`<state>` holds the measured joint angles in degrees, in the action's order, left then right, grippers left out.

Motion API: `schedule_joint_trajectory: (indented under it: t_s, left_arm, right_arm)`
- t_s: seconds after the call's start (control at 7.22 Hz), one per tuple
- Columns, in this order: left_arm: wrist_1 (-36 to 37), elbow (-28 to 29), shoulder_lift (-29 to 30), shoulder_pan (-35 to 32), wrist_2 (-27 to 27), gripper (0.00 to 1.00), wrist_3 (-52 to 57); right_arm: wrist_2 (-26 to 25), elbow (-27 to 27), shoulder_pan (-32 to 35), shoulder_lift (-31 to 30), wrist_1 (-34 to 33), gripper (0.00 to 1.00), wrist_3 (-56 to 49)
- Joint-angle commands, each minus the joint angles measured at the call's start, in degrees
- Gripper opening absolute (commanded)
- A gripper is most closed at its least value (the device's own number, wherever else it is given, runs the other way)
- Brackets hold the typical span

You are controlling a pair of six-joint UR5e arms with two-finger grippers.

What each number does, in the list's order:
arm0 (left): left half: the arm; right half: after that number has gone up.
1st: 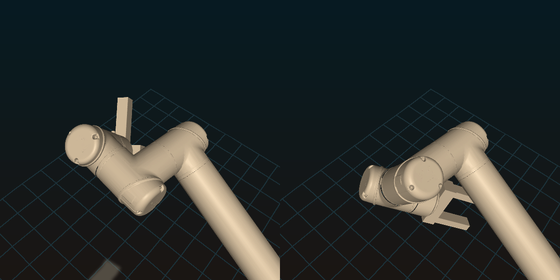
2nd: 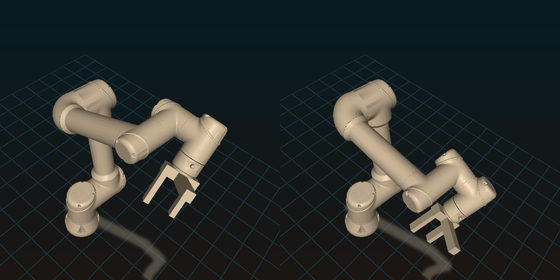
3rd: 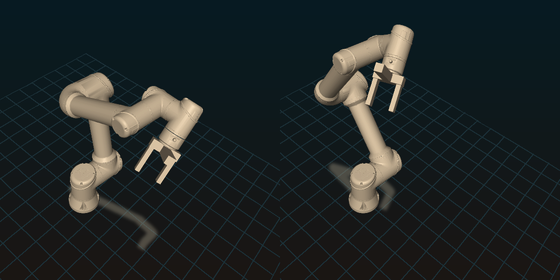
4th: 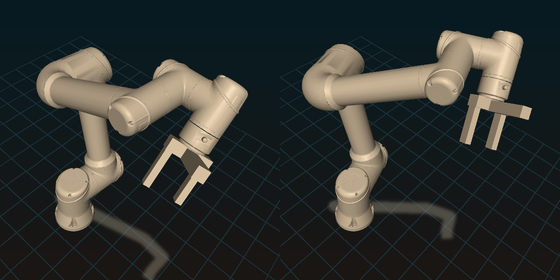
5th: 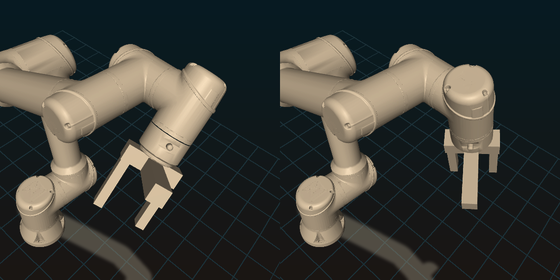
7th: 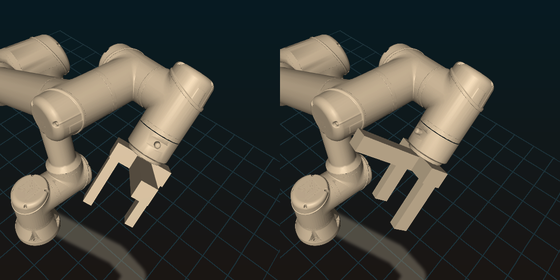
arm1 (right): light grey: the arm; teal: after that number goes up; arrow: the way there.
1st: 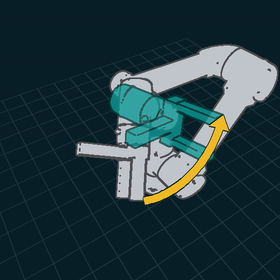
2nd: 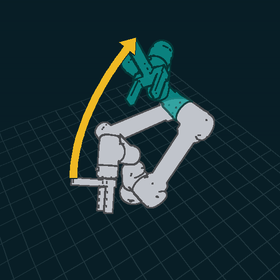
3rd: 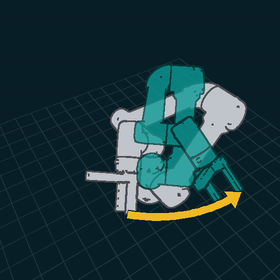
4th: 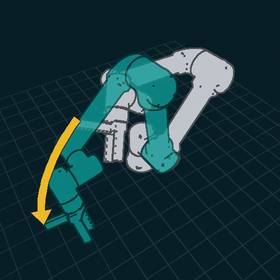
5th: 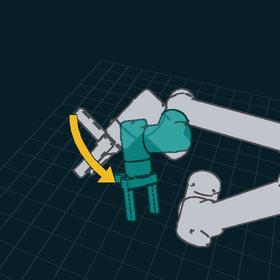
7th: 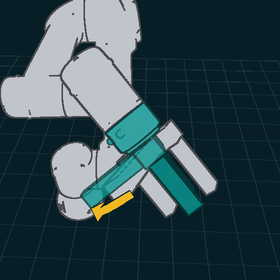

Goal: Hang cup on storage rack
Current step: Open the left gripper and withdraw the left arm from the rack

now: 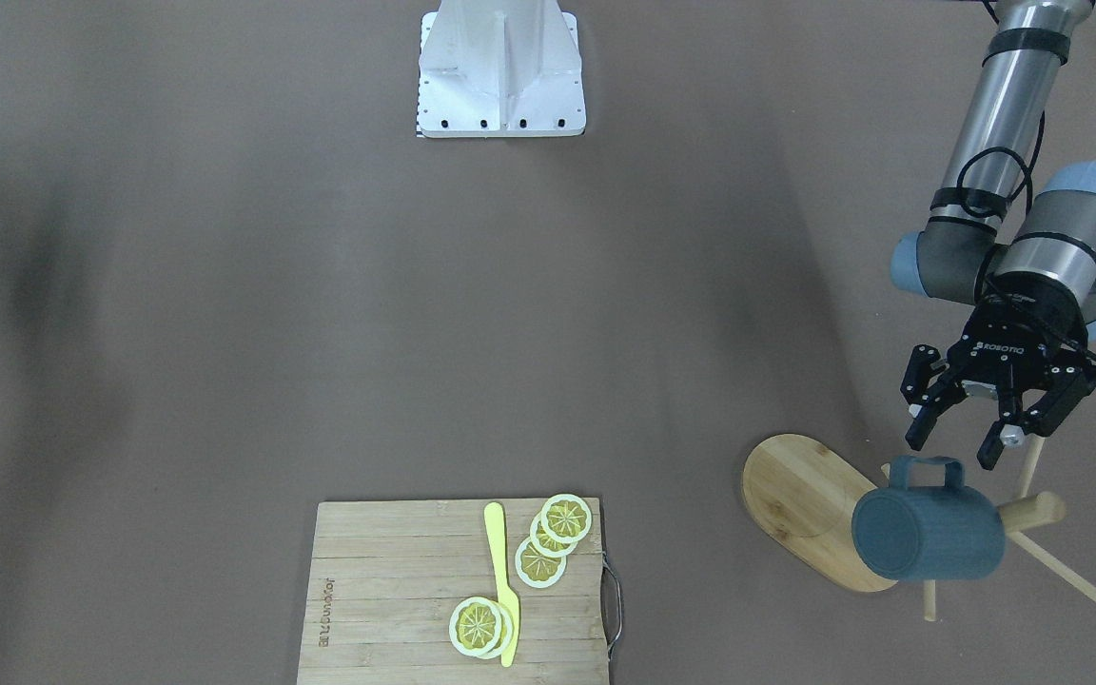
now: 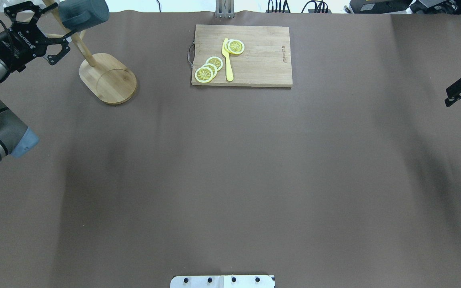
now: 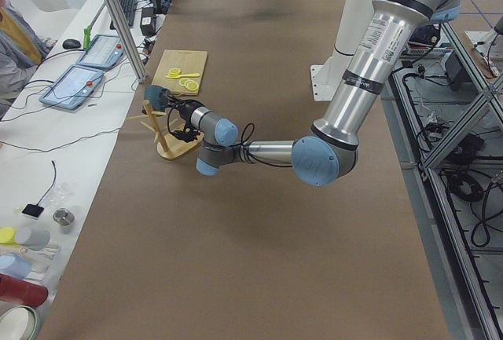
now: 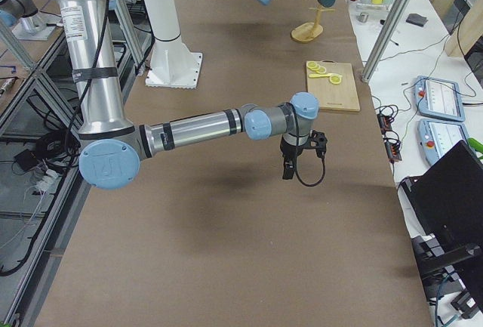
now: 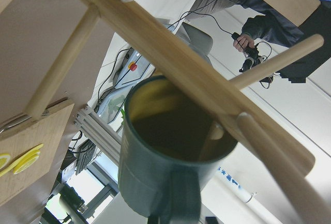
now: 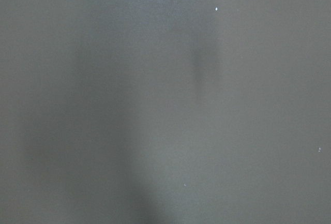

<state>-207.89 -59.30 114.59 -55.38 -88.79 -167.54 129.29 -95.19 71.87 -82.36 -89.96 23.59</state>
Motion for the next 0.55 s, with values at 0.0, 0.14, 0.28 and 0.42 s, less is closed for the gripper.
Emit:
schedule_joint_trajectory:
  t_s: [0.0, 0.14, 0.28, 0.42]
  left_arm:
    - [-0.4, -1.9, -1.7, 0.0, -0.2, 0.97, 0.2]
    - [-1.9, -3.3, -3.4, 0.0, -0.3, 0.97, 0.5]
    - [-2.8, -5.0, -5.5, 0.0, -0.3, 0.97, 2.4]
    - [-3.3, -7.6, -7.4, 0.0, -0.3, 0.97, 9.9]
  right_arm:
    - [0.0, 0.0, -0.1, 0.0, 0.0, 1.00, 0.2]
    - [0.0, 0.0, -0.1, 0.0, 0.0, 1.00, 0.2]
    - [0.1, 0.0, -0.1, 0.0, 0.0, 1.00, 0.2]
    - [0.2, 0.0, -0.1, 0.0, 0.0, 1.00, 0.3]
